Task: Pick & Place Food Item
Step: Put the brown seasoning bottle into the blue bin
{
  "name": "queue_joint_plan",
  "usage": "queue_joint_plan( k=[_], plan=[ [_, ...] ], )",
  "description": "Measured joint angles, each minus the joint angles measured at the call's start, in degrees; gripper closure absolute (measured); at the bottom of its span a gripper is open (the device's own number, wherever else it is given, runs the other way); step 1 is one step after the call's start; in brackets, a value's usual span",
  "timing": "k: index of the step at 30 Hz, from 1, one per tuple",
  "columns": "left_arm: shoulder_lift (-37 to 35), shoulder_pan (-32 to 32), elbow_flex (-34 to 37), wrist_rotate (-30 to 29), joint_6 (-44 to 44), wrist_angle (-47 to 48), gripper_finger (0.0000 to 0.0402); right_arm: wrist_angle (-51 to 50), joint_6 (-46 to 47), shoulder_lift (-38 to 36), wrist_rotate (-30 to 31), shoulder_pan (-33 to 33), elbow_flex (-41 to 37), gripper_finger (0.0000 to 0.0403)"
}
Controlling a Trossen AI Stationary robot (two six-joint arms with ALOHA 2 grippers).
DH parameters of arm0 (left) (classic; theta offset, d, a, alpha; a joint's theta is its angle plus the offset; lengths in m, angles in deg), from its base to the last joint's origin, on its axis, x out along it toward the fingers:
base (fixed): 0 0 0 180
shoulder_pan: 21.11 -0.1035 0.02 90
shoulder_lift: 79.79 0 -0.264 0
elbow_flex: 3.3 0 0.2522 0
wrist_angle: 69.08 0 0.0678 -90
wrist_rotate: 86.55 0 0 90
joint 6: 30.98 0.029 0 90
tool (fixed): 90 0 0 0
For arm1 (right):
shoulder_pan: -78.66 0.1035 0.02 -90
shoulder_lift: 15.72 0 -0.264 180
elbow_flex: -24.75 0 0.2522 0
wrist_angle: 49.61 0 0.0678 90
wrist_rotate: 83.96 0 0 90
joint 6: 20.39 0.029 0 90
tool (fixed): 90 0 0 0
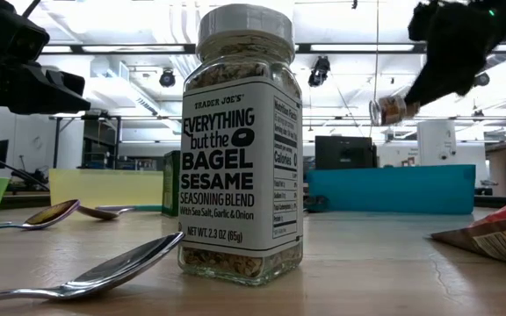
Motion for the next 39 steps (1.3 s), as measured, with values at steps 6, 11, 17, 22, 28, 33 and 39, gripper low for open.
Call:
queue_joint_plan(
  k=[6, 11, 17, 22, 28, 33, 39],
  plan=[
    [0.00, 0.01, -0.01, 0.00, 0.00, 0.00, 0.0401, -15.28, 2.20, 3.33, -0.32, -5.18, 12.40, 0.0251],
    [0.00, -0.01, -0.01, 0.00, 0.00, 0.00, 0.0401, -31.42, 7.49, 8.71, -4.50, -10.16, 21.13, 0.0251],
    [0.00, 0.01, 0.00, 0.00, 0.00, 0.00, 0.0401, -40.94, 8.13, 16.09, -9.19, -15.30, 26.62, 0.0251],
    [0.00, 0.01, -0.01, 0.00, 0.00, 0.00, 0.0401, -42.86, 3.74, 22.45, -13.23, -18.36, 28.17, 0.0251],
    [0.00, 0.00, -0.01, 0.00, 0.00, 0.00, 0.0401, -45.84, 0.56, 29.51, -13.23, -21.42, 27.41, 0.0251],
    [0.00, -0.01, 0.01, 0.00, 0.00, 0.00, 0.0401, -47.12, -0.86, 32.92, -11.31, -23.88, 26.98, 0.0251],
    [0.00, -0.01, -0.01, 0.00, 0.00, 0.00, 0.0401, -47.07, -2.65, 33.40, -8.66, -27.30, 26.95, 0.0251]
  ],
)
